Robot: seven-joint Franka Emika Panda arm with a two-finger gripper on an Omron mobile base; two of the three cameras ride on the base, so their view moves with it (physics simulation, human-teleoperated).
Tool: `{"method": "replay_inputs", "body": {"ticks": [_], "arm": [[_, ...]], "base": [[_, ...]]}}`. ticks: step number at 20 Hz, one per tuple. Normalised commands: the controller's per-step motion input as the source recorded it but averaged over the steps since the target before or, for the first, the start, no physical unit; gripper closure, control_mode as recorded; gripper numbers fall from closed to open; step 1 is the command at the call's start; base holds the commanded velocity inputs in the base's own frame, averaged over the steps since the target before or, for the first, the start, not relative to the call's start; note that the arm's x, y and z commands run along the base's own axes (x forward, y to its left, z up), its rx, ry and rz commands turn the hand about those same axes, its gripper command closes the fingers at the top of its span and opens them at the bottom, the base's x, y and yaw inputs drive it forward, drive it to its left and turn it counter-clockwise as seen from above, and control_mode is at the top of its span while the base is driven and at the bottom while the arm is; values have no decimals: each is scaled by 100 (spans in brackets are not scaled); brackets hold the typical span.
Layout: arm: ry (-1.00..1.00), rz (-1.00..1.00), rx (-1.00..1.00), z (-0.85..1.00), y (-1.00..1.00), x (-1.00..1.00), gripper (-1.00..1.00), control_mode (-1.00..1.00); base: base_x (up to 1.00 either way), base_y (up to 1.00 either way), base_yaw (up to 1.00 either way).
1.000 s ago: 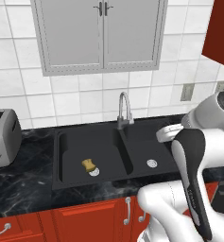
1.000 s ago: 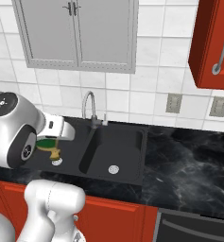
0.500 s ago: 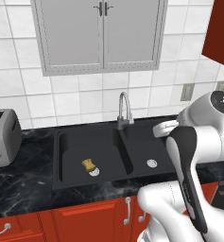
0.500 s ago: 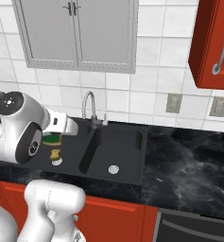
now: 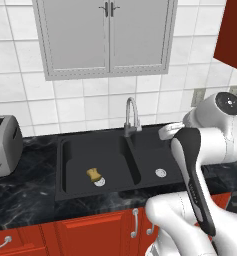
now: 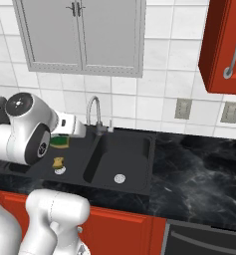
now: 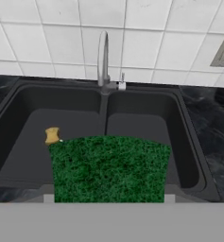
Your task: Pick up the sponge and sponge from the sink, and place them back in the cabinet, and close the cabinet door.
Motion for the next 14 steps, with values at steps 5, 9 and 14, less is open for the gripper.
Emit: {"method": "replay_inputs", "body": {"ticks": [5, 9, 14], "arm": [[0, 0, 0, 0, 0, 8, 100, -100], [0, 0, 0, 0, 0, 10, 100, -100], [0, 0, 0, 0, 0, 3, 100, -100]], "base": [[0, 0, 0], [0, 0, 0], [0, 0, 0]]}}
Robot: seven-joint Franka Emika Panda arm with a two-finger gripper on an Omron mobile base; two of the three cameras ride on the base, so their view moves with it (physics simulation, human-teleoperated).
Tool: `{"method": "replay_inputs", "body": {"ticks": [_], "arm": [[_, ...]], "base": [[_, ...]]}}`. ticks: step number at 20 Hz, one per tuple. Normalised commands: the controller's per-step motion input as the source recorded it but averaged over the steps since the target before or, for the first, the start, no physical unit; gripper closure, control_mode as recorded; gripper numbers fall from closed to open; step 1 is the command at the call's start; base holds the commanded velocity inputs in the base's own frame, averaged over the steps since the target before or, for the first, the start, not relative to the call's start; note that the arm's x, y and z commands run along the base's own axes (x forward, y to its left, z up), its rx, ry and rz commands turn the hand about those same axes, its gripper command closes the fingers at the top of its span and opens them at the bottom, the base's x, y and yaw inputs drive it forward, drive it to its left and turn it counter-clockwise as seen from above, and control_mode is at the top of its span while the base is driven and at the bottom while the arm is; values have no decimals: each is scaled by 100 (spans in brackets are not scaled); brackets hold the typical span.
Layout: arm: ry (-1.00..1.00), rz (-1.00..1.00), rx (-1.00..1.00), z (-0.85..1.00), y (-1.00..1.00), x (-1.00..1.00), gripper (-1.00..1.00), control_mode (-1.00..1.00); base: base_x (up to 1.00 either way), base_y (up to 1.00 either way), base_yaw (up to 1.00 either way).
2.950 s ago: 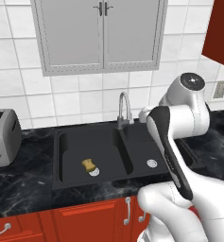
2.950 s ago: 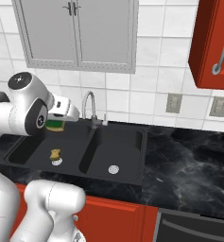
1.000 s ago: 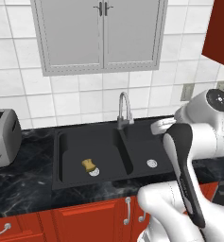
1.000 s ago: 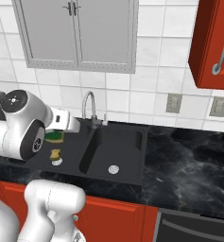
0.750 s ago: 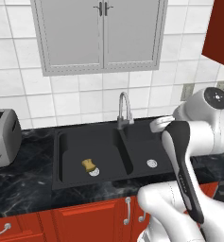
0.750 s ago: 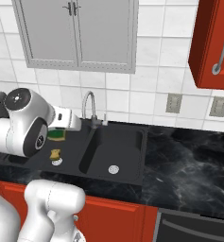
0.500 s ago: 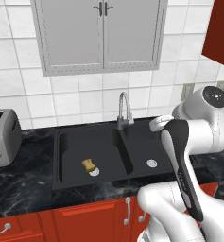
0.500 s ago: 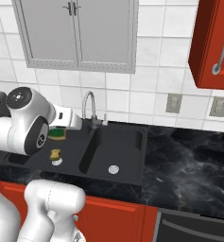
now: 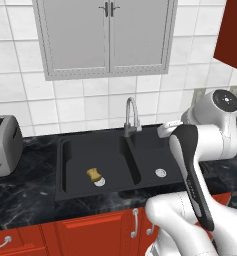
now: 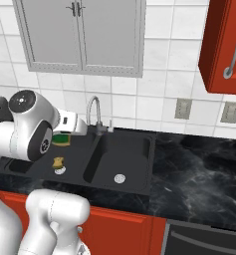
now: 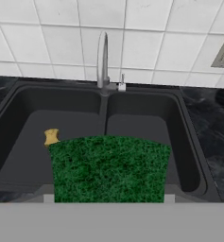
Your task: Pick up the sponge and sponge from the sink, and place them back in the cabinet, and close the cabinet door.
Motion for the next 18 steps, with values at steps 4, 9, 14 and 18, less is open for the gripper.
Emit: {"method": "replay_inputs", "body": {"ticks": [4, 9, 14, 18], "arm": [[0, 1, 0, 0, 0, 0, 100, -100], [0, 0, 0, 0, 0, 0, 100, -100], [0, 0, 0, 0, 0, 0, 100, -100], [0, 0, 0, 0, 0, 0, 100, 100]], "base": [[0, 0, 0], [0, 0, 0], [0, 0, 0], [0, 0, 0]]}}
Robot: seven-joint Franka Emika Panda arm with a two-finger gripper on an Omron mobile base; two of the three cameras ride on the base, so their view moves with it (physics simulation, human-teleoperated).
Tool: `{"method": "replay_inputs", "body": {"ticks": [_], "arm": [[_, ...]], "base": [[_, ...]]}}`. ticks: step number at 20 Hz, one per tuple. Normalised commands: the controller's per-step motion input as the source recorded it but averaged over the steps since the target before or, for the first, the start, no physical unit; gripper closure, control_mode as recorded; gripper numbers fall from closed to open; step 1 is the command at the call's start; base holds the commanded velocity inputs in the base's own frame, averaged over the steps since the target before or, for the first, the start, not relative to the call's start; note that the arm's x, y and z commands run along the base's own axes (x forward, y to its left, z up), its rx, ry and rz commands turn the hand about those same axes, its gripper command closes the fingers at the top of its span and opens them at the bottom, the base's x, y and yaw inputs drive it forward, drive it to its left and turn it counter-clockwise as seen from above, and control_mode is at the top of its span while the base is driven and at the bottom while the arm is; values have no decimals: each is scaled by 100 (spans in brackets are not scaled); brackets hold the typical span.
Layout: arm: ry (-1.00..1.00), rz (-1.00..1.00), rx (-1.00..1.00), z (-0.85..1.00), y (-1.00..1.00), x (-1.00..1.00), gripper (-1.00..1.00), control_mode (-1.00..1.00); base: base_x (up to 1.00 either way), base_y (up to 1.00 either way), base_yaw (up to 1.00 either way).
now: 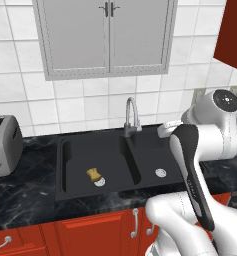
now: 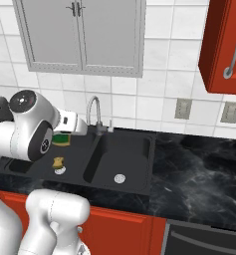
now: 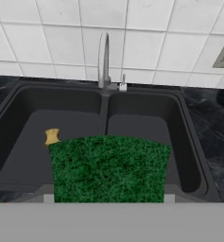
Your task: Pick up the sponge and sponge from the sink, and place them back in the cabinet, and close the cabinet door.
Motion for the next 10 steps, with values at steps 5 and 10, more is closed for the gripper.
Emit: {"method": "replay_inputs", "body": {"ticks": [5, 10], "arm": [[0, 0, 0, 0, 0, 0, 100, 100], [0, 0, 0, 0, 0, 0, 100, 100]], "base": [[-17, 0, 0], [-46, 0, -4]]}}
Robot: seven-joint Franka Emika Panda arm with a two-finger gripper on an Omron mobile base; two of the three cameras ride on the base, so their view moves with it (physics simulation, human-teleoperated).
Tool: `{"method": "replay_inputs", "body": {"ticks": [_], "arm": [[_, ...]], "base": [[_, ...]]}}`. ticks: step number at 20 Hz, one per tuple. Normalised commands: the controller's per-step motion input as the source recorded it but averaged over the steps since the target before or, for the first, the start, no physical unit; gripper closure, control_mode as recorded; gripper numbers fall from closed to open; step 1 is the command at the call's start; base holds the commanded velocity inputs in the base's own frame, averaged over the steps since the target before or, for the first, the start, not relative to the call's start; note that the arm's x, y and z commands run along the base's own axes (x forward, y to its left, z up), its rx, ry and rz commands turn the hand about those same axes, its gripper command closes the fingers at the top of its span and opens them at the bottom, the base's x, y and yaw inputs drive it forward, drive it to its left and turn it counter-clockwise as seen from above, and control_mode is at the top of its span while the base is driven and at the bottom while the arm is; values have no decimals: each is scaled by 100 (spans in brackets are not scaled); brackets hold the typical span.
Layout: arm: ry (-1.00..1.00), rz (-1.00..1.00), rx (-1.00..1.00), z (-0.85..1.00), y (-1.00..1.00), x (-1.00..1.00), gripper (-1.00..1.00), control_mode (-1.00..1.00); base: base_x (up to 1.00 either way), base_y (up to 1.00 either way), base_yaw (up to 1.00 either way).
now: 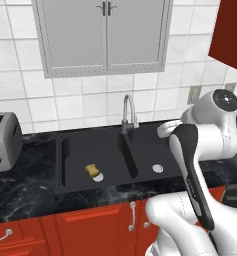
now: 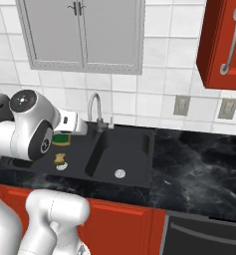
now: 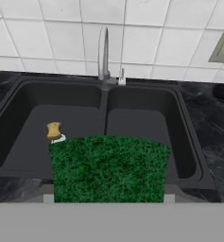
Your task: Pick up the sponge and sponge from the sink, and place them back in the cabinet, and close the cabinet door.
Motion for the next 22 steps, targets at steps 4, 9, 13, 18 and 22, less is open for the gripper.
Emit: {"method": "replay_inputs", "body": {"ticks": [4, 9, 13, 18, 22], "arm": [[0, 0, 0, 0, 0, 0, 100, 100], [0, 0, 0, 0, 0, 0, 100, 100], [0, 0, 0, 0, 0, 0, 100, 100], [0, 0, 0, 0, 0, 0, 100, 100], [0, 0, 0, 0, 0, 0, 100, 100]], "base": [[-82, 0, -23], [-68, 0, -44], [-32, 0, -54], [-3, 0, -57], [0, 0, -58]]}}
